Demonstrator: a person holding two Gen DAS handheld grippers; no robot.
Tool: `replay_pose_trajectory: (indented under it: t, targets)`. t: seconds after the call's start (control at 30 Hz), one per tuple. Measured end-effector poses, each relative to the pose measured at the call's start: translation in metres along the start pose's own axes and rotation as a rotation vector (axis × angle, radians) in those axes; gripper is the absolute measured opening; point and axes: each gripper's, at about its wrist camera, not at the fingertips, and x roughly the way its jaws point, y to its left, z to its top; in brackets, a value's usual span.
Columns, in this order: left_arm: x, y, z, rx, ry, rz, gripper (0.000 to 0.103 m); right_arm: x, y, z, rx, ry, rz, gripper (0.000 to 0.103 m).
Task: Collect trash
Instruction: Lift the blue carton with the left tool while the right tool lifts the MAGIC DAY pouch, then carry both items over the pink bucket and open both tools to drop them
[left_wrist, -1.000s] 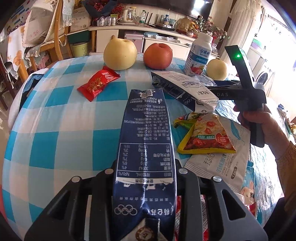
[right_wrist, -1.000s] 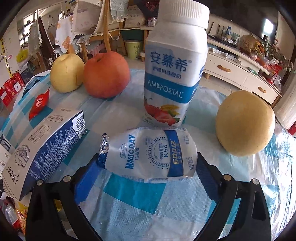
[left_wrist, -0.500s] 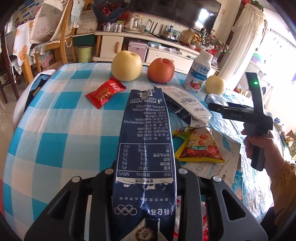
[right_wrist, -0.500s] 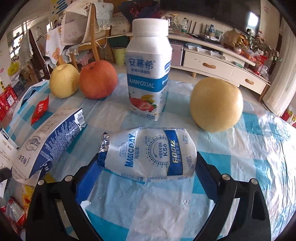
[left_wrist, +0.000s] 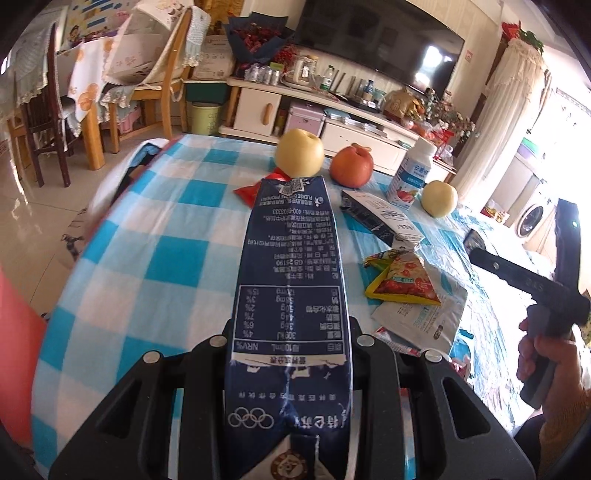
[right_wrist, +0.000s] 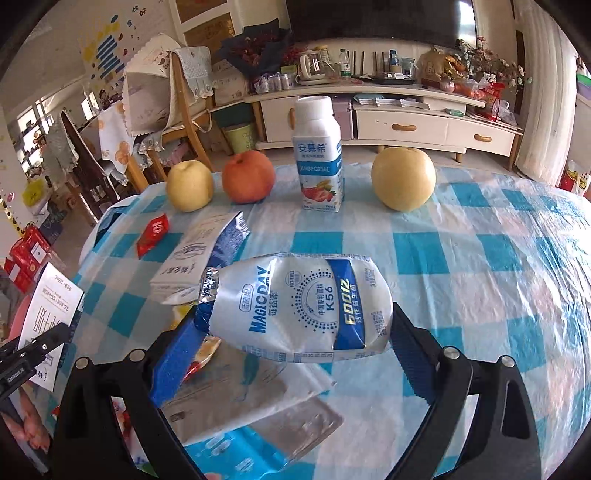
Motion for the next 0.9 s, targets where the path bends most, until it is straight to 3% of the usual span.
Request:
replay_pose_trajectory:
  t: [0.37,0.6,0.9]
  targets:
    - [-0.059,0.067,-0.003,-0.191,-0.133,0.147,0.032,-0.051,0.119,-0.035,-0.144,-0.014,0.137,0.094]
    - [-0.101,0.131,0.0,-0.354,-0.248,0.308,0.032,-0.055,0.243,-0.05,-0.346,0.017,0.282,0.094]
    - [-0.143,0.241,-0.021,-0.704,-0.315,0.455,0.032,-0.038,0.407,-0.061,-0.63,0.045,0.458,0.094]
